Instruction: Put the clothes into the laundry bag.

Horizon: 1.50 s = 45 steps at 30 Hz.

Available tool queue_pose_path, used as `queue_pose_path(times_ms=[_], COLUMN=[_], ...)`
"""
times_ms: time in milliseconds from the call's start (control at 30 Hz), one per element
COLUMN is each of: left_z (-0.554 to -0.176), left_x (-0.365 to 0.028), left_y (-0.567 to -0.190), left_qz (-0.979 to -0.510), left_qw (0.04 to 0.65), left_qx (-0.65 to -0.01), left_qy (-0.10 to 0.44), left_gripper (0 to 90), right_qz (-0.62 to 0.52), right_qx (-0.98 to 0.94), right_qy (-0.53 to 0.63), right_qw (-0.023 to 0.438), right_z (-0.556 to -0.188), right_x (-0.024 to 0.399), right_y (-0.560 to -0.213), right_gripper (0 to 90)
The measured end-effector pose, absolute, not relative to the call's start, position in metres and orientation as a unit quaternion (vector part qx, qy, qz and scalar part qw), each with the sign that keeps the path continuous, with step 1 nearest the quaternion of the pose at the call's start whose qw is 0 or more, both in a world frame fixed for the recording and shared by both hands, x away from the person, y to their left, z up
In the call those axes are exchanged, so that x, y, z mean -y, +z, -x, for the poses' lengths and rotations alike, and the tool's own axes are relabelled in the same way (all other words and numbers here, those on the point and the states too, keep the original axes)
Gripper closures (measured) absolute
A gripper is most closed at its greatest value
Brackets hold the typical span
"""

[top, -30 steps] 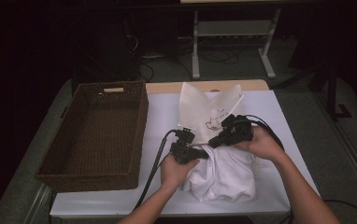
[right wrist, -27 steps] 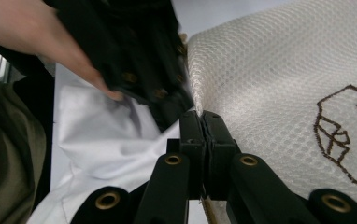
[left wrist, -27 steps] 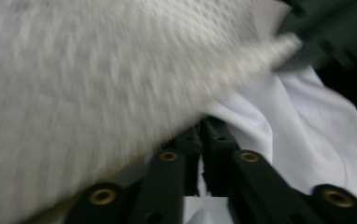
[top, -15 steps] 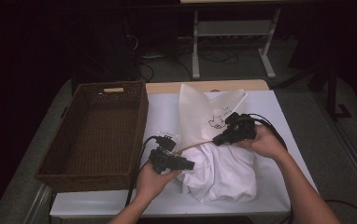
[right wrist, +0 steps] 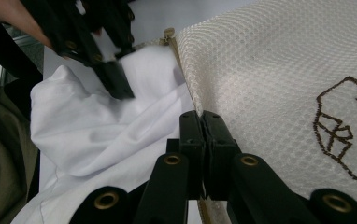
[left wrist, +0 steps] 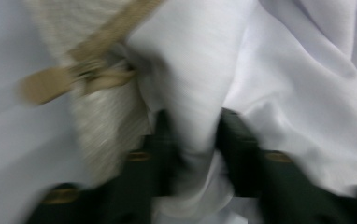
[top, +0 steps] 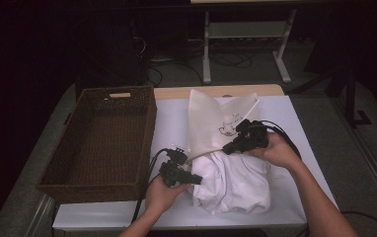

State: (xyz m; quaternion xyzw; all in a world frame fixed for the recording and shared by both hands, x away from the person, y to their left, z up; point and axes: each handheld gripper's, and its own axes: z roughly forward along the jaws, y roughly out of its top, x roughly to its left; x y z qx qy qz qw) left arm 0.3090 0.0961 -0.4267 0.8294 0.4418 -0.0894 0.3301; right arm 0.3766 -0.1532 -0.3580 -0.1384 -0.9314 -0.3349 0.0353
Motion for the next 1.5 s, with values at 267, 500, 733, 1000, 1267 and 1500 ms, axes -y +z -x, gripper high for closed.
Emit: queue_pose_path(times_ms=[267, 500, 733, 1000, 1267, 1500], left_z=[-0.328, -0.341, -0.330, -0.309, -0.292, -0.305], left_x=[-0.058, -0.064, -0.083, -0.101, -0.094, -0.066], left_y=[-0.419, -0.424, -0.409, -0.389, -0.396, -0.428], left_qz=[-0.803, -0.784, -0.809, -0.825, -0.837, -0.845], left_qw=[0.392, 0.402, 0.374, 0.366, 0.352, 0.335], left_qx=[-0.439, -0.469, -0.447, -0.419, -0.388, -0.395], left_qy=[-0.094, -0.062, -0.067, -0.103, -0.154, -0.133], left_gripper=[83.2, 82.5, 63.8, 44.6, 35.0, 53.9], right_qz=[0.125, 0.134, 0.142, 0.151, 0.156, 0.153], right_qx=[0.931, 0.926, 0.929, 0.927, 0.927, 0.929], right_qy=[-0.338, -0.350, -0.337, -0.337, -0.336, -0.332], right_qw=[0.054, 0.056, 0.062, 0.061, 0.060, 0.059], right_z=[-0.377, -0.374, -0.376, -0.380, -0.382, -0.380], right_x=[0.145, 0.148, 0.153, 0.151, 0.152, 0.149], right_y=[-0.358, -0.356, -0.368, -0.369, -0.369, -0.370], right_gripper=[87.9, 87.8, 87.6, 87.5, 87.5, 87.5])
